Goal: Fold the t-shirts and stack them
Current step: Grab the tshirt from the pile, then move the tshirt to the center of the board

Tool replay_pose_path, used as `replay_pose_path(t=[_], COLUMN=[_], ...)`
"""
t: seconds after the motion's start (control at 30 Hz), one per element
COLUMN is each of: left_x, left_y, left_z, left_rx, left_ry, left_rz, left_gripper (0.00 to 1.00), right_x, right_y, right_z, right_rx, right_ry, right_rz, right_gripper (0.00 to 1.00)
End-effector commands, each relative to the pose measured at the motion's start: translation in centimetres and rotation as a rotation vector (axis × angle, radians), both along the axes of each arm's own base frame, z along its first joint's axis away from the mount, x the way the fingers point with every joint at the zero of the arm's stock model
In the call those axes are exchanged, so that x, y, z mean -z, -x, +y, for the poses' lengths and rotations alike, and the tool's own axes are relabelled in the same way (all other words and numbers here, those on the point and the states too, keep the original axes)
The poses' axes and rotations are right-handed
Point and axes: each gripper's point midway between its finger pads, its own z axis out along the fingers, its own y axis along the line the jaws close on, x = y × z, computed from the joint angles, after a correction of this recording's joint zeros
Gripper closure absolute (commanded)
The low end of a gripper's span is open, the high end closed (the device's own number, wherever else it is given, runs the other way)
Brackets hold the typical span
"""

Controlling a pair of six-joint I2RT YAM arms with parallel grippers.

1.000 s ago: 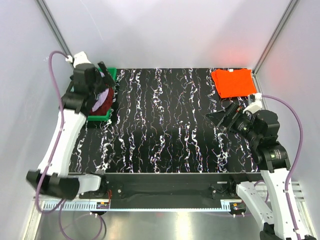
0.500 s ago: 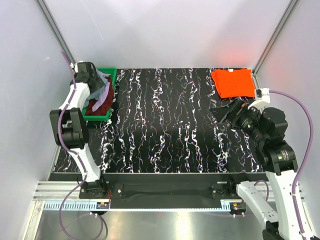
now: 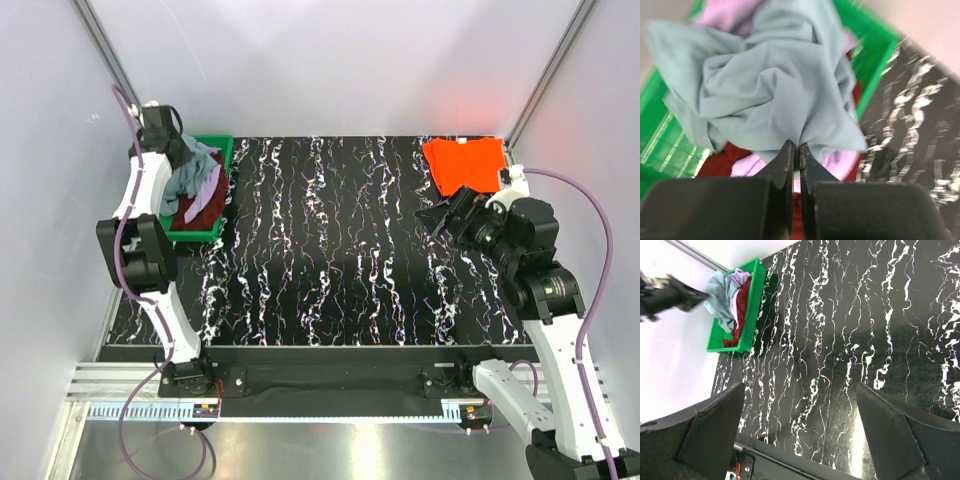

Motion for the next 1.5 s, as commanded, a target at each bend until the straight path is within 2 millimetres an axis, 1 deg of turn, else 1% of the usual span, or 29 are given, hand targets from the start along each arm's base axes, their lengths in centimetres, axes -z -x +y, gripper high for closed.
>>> replay_pose_path(t=[0.0,0.1,0.13,0.17,0.2,0.27,0.37,0.4,0.47,0.53,0.57,0.6,0.63,0.67,0.7,0.73,0.77,0.8,0.83,0.87,0.9,0.93,1.0,1.1,1.13,1.23,1.3,1.43,1.47], left_x=[-19.0,-26.8,-28.7,-32.1,-33.6,-37.2,-39.9,-40.0,-39.4,-37.9,-38.1,-34.3,-33.0,-33.3,-27.5,-25.6,-24.1,-21.7,-15.0,-13.0,-10.9,-6.8,-2.4,-0.3,0.1,1.1,2.1,4.5,5.0], left_y=[0.9,3.2,4.0,5.4,6.2,8.6,11.8,12.5,14.4,15.3,17.2,16.6,17.6,20.1,19.9,21.1,23.5,24.5,25.2,27.3,28.0,29.1,30.6,31.1,30.8,29.0,28.2,26.8,27.2], left_z=[-1.3,-3.7,-4.6,-6.4,-7.7,-11.7,-16.9,-18.1,-20.7,-22.2,-23.6,-24.7,-26.0,-27.7,-29.1,-30.3,-32.2,-33.2,-34.2,-36.1,-36.8,-37.1,-37.3,-35.9,-34.7,-31.7,-29.7,-26.4,-25.9], left_rx=[0.063,0.141,0.170,0.222,0.266,0.395,0.577,0.614,0.689,0.724,0.770,0.786,0.836,0.903,0.930,0.954,1.007,1.019,0.998,1.055,1.065,1.069,1.077,1.039,0.982,0.819,0.731,0.589,0.578], left_ry=[-0.049,-0.018,-0.002,0.036,0.060,0.125,0.211,0.227,0.233,0.234,0.256,0.288,0.331,0.367,0.420,0.482,0.521,0.544,0.566,0.587,0.602,0.603,0.596,0.533,0.485,0.349,0.288,0.270,0.265], left_rz=[-0.425,-0.605,-0.654,-0.751,-0.796,-0.894,-0.957,-0.958,-0.923,-0.887,-0.897,-0.815,-0.790,-0.822,-0.699,-0.652,-0.641,-0.596,-0.456,-0.412,-0.369,-0.268,-0.139,-0.085,-0.077,-0.076,-0.027,0.066,0.092], left_gripper=[1.00,1.00,1.00,1.00,1.00,1.00,1.00,1.00,1.00,1.00,1.00,1.00,1.00,1.00,1.00,1.00,1.00,0.98,0.94,0.84,0.79,0.74,0.60,0.45,0.41,0.27,0.25,0.27,0.27], right_x=[-2.0,-2.1,-2.2,-2.0,-2.0,-2.0,-2.3,-2.0,-2.2,-1.9,-1.9,-1.8,-1.8,-1.2,-1.0,-0.5,0.7,1.5,2.4,4.1,5.1,6.3,9.4,12.6,14.0,15.7,16.0,18.3,19.1], right_y=[0.2,0.3,0.5,0.7,0.7,1.0,1.5,1.6,1.9,2.3,2.5,2.5,2.6,2.5,2.4,2.3,2.1,2.1,1.9,1.8,1.9,1.7,1.4,1.2,0.9,-0.8,-2.2,-5.4,-5.4], right_z=[0.0,0.0,0.2,0.2,0.2,0.1,-0.1,-0.2,-0.5,-0.8,-0.9,-1.0,-1.1,-1.1,-1.2,-1.2,-1.2,-1.1,-0.9,-0.7,-0.3,0.0,0.5,0.5,0.6,0.8,1.5,1.6,1.3], right_rx=[0.001,0.003,-0.004,-0.004,-0.003,0.003,0.015,0.018,0.028,0.040,0.045,0.055,0.058,0.065,0.077,0.082,0.087,0.085,0.075,0.066,0.035,0.017,-0.011,-0.014,-0.014,0.004,-0.008,0.017,0.013], right_ry=[-0.004,-0.019,-0.030,-0.033,-0.039,-0.049,-0.054,-0.049,-0.044,-0.034,-0.034,-0.034,-0.036,-0.037,-0.045,-0.048,-0.047,-0.049,-0.045,-0.035,-0.026,-0.016,0.001,0.033,0.042,0.036,0.013,0.051,0.081], right_rz=[-0.051,-0.050,-0.056,-0.056,-0.058,-0.065,-0.069,-0.058,-0.058,-0.047,-0.048,-0.045,-0.047,-0.031,-0.024,-0.008,0.024,0.049,0.079,0.125,0.154,0.197,0.298,0.400,0.443,0.475,0.467,0.537,0.565], right_gripper=[0.00,0.00,0.00,0.00,0.00,0.00,0.00,0.00,0.00,0.00,0.00,0.00,0.00,0.00,0.00,0.00,0.00,0.00,0.00,0.00,0.00,0.00,0.03,0.07,0.07,0.10,0.12,0.16,0.18])
